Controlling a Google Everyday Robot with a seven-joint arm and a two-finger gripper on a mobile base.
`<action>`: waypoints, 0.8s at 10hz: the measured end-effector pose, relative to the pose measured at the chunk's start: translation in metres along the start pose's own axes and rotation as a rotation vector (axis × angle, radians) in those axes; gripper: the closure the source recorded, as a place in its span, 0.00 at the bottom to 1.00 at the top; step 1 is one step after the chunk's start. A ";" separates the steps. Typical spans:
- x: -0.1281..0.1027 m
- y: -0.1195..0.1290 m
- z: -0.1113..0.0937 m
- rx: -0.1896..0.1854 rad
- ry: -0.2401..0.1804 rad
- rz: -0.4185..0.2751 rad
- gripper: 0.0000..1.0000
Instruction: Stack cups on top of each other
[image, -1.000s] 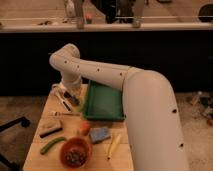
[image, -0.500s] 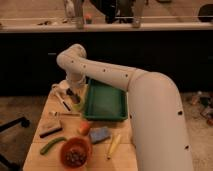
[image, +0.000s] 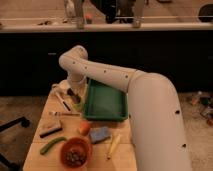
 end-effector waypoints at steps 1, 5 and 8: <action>0.000 -0.001 0.002 -0.003 -0.002 -0.003 0.80; 0.004 -0.004 0.010 -0.013 -0.013 -0.018 0.80; 0.005 -0.005 0.014 -0.011 -0.022 -0.027 0.80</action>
